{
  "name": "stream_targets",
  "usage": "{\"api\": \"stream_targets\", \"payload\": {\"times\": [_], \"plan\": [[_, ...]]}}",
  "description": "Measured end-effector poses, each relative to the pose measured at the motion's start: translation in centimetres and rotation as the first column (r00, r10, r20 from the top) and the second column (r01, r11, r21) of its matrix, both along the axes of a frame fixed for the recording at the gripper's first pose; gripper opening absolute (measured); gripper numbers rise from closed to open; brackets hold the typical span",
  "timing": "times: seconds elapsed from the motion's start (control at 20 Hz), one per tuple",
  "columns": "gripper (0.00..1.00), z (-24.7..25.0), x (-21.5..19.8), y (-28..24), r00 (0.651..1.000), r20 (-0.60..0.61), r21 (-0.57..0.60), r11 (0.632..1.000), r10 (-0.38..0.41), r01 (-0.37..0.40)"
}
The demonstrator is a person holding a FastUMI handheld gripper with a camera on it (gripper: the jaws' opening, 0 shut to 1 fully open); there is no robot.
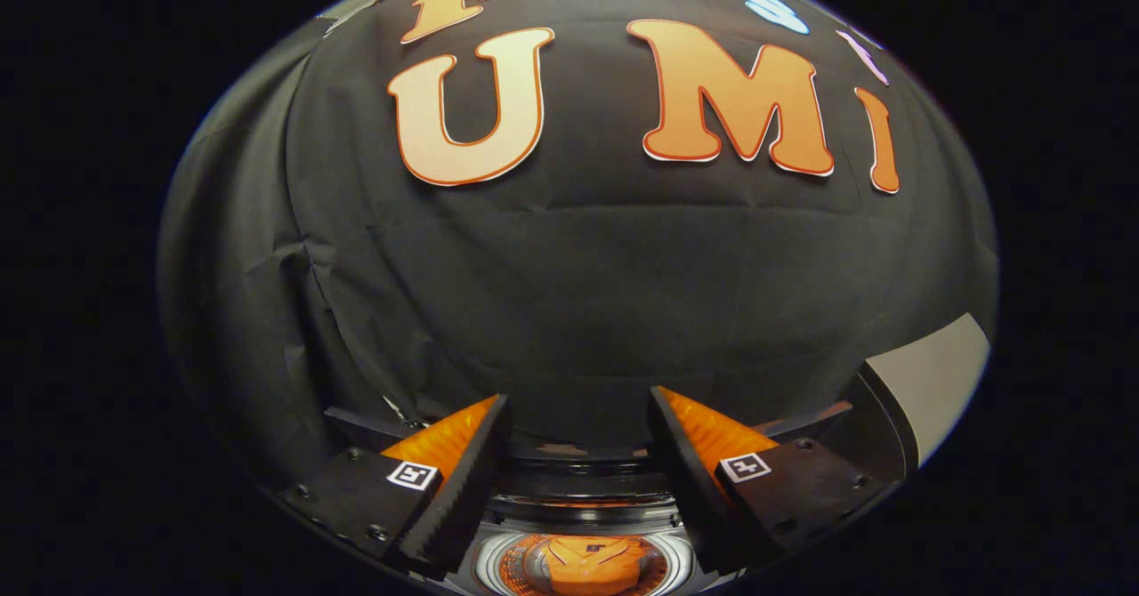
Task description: Put the clothes into the washing machine and then close the washing machine lid.
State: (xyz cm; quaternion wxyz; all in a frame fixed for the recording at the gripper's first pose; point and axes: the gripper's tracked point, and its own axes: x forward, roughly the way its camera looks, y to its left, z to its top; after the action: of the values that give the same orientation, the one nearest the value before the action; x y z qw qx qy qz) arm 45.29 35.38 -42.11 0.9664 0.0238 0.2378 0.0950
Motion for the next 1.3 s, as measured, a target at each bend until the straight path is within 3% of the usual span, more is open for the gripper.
{"api": "stream_targets", "payload": {"times": [0.4, 1.3], "plan": [[1.0, 0.2, -1.5, -0.3, 0.997, 0.079, 0.009, 1.0, -0.005, 0.004], [0.99, -0.5, -9.2, -0.6, 0.993, 0.118, -0.015, 0.999, -0.028, 0.03]]}}
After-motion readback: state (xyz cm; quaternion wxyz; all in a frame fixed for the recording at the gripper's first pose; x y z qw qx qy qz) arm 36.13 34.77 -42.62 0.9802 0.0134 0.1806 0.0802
